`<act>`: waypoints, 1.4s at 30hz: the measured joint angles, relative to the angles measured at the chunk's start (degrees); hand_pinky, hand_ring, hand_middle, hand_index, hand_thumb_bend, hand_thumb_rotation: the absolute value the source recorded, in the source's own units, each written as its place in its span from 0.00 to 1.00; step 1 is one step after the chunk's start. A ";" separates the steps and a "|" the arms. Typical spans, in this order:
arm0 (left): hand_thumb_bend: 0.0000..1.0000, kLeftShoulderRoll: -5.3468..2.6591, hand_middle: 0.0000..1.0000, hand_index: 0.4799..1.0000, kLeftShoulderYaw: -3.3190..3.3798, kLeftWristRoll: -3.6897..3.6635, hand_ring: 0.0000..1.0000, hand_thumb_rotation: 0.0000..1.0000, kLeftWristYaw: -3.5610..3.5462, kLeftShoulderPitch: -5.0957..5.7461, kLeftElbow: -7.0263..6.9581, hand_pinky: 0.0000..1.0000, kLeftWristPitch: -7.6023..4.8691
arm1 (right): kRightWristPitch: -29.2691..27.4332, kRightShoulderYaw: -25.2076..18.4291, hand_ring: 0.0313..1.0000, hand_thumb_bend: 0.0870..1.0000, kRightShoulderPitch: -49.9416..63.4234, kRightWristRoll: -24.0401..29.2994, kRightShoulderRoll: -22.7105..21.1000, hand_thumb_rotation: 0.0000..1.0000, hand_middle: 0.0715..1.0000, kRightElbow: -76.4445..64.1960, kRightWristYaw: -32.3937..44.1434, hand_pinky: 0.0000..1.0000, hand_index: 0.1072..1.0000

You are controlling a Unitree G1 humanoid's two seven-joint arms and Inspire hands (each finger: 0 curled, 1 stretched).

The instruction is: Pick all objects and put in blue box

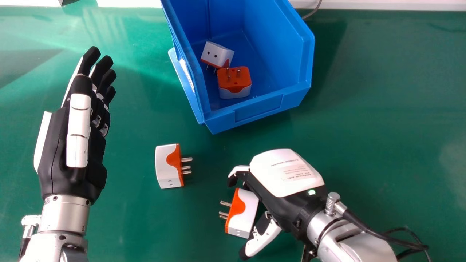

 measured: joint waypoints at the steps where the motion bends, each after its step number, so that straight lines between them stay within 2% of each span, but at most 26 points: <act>1: 0.70 0.00 0.94 0.86 -0.06 0.01 0.95 0.85 0.00 0.00 -0.09 0.99 0.06 | -0.03 0.03 0.38 0.94 -0.08 -0.07 0.15 0.25 0.49 0.51 -0.66 0.32 0.62; 6: 0.70 0.00 0.94 0.87 -0.32 -0.07 0.96 0.86 -0.10 0.00 -0.12 1.00 0.08 | -0.04 0.05 0.33 0.93 -0.31 -0.13 0.27 0.22 0.44 2.43 -1.70 0.28 0.59; 13: 0.69 -0.02 0.94 0.86 -0.34 -0.03 0.95 0.86 0.02 0.01 -0.17 1.00 0.09 | -0.16 0.03 0.30 0.90 -0.62 0.11 0.40 0.16 0.39 4.59 -4.09 0.26 0.53; 19: 0.70 -0.01 0.94 0.86 -0.38 0.17 0.95 0.86 0.15 0.21 -1.29 1.00 0.14 | -0.94 0.03 0.30 0.86 -1.05 0.80 0.73 0.11 0.38 6.02 -5.94 0.25 0.49; 22: 0.70 0.00 0.94 0.87 -0.38 0.11 0.95 0.87 0.10 0.24 -1.57 1.00 0.19 | -1.31 0.06 0.29 0.68 -1.09 1.26 0.72 0.12 0.37 6.33 -6.72 0.25 0.46; 23: 0.70 0.00 0.94 0.87 -0.39 0.11 0.95 0.87 0.09 0.25 -1.64 1.00 0.23 | -1.36 0.06 0.29 0.68 -1.09 1.29 0.72 0.12 0.37 6.37 -6.81 0.25 0.46; 25: 0.70 0.00 0.94 0.87 -0.41 0.10 0.96 0.87 0.05 0.25 -1.69 1.00 0.24 | -1.37 0.06 0.30 0.60 -1.09 1.34 0.73 0.13 0.37 6.46 -7.05 0.25 0.44; 32: 0.70 0.00 0.94 0.87 -0.38 0.08 0.96 0.87 -0.02 0.25 -1.68 1.00 0.24 | -2.36 0.19 0.29 0.52 -1.07 1.55 0.33 0.13 0.36 6.56 -7.39 0.25 0.43; 37: 0.70 0.00 0.94 0.88 -0.40 0.15 0.96 0.88 0.04 0.25 -1.68 1.00 0.24 | -2.40 0.19 0.28 0.49 -1.08 1.65 0.31 0.13 0.35 6.57 -7.38 0.24 0.42; 41: 0.70 0.01 0.95 0.88 -0.42 0.55 0.96 0.88 0.04 0.25 -1.68 1.00 0.23 | -2.84 0.18 0.28 0.49 -1.24 1.81 -0.03 0.13 0.35 6.58 -7.37 0.24 0.42; 42: 0.70 0.03 0.95 0.89 -0.42 0.63 0.96 0.88 0.02 0.25 -1.68 1.00 0.23 | -3.15 0.18 0.28 0.48 -1.33 1.81 -0.21 0.10 0.35 6.59 -7.37 0.24 0.42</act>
